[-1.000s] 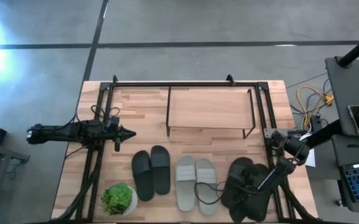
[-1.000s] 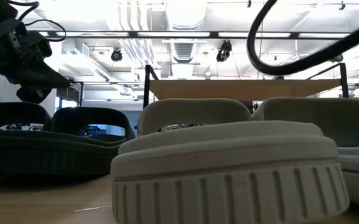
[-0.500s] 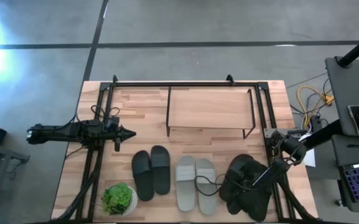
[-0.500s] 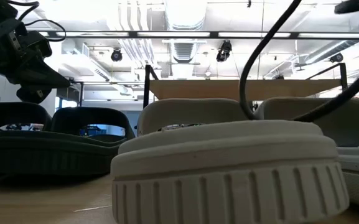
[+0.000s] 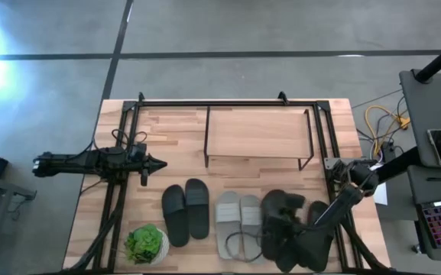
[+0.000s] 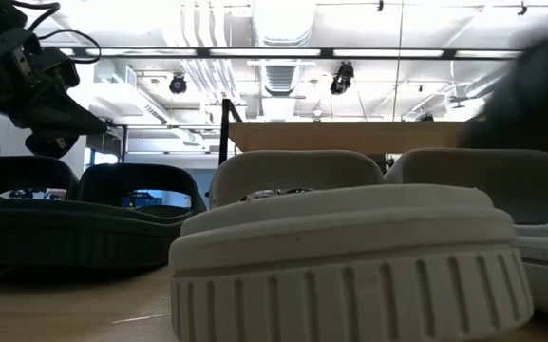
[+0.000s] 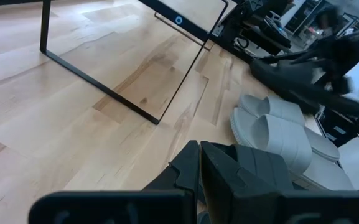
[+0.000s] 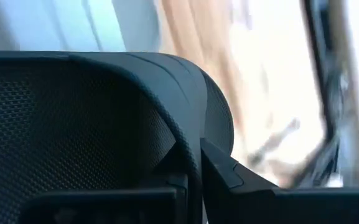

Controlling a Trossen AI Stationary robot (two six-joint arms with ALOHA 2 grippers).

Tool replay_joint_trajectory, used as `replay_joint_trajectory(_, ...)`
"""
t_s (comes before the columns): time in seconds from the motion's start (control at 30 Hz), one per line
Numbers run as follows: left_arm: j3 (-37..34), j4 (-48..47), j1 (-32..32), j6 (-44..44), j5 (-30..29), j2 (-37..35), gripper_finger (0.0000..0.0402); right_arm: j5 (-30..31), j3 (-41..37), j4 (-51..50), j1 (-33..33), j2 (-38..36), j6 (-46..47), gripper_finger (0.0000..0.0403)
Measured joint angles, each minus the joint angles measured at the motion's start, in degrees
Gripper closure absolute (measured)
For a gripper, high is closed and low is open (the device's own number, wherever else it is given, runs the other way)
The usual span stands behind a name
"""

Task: Pick and place slides into the shelf
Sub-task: Put the black slide from the rightmost pair on the shelf

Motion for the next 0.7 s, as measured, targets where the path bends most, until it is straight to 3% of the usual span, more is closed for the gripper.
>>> replay_joint_trajectory(0.17,0.0,0.1,0.0,0.0,0.0,-0.1,0.0402,11.6,4.2,-0.2,-4.4,-2.2,-17.7,0.0390)
replay_joint_trajectory(0.47,0.0,0.0,0.0,0.0,0.0,0.0,0.0402,24.5,2.7,0.1,-21.1,-8.4,-33.3,0.0390)
replay_joint_trajectory(0.63,0.0,0.1,0.0,0.0,0.0,0.0,0.0402,24.7,1.5,5.3,-31.8,-12.2,-47.7,0.0390)
replay_joint_trajectory(0.7,0.0,0.1,0.0,0.0,0.0,0.0,0.0402,22.3,-0.7,13.2,-35.8,-14.8,-55.4,0.0390)
